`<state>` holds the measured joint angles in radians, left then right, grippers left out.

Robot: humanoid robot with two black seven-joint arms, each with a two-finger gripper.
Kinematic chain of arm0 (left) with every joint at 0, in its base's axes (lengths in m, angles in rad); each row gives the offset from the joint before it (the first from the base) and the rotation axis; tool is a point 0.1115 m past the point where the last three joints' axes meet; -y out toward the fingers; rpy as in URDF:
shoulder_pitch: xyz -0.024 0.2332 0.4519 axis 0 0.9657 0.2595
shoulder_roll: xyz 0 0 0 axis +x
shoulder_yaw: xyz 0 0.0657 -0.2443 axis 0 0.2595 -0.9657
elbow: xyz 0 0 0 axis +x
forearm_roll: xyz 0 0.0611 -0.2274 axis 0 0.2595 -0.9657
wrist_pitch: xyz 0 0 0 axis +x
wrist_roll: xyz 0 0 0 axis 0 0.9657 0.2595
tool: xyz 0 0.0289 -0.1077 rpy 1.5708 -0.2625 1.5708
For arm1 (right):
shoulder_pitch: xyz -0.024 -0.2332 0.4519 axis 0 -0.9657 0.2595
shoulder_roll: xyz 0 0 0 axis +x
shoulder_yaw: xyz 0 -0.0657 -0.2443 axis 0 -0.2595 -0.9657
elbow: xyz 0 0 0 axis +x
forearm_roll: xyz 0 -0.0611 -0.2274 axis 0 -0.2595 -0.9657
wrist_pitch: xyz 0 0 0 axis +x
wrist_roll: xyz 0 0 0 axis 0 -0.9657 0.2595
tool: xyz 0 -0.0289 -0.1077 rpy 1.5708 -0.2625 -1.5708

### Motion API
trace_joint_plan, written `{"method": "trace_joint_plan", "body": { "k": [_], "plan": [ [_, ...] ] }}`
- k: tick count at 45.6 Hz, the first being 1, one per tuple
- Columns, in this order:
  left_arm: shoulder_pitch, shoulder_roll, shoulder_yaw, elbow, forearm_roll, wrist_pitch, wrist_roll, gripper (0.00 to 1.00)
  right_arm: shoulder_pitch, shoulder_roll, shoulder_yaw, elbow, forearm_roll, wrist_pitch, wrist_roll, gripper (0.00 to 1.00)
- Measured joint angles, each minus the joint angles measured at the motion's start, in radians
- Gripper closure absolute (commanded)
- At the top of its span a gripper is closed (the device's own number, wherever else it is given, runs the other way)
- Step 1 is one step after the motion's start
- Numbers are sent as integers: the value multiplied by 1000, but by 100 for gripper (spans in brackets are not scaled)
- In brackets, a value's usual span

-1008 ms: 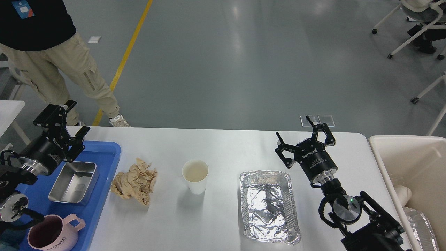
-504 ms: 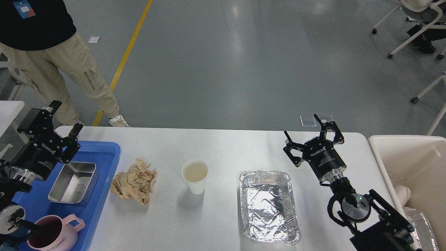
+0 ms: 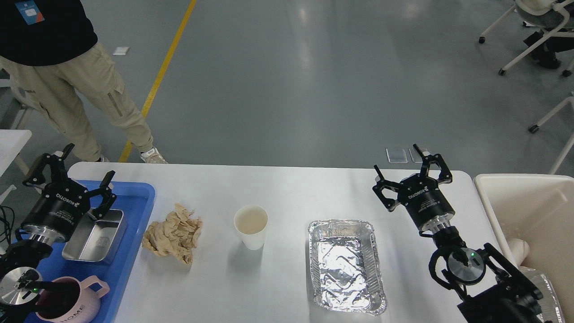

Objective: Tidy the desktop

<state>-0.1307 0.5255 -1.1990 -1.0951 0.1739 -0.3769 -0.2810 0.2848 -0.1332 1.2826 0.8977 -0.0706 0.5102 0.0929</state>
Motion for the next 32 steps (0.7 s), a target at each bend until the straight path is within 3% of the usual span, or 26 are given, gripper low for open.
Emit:
{"method": "trace_joint_plan", "body": {
  "k": [9, 15, 20, 32],
  "plan": [
    [8, -4, -6, -2, -9, -7, 2, 3, -4, -93, 47, 12, 4, 66, 0, 0],
    [10, -5, -7, -2, -10, -9, 2, 3, 3, -160, 54, 36, 13, -98, -5, 0],
    [10, -19, -9, -2, -11, -10, 2, 3, 4, -231, 29, 85, -11, -143, -3, 0],
    [2, -62, -11, 0, -10, -17, 3, 3, -51, -481, -22, 201, -239, 0, 54, 0]
  ]
}}
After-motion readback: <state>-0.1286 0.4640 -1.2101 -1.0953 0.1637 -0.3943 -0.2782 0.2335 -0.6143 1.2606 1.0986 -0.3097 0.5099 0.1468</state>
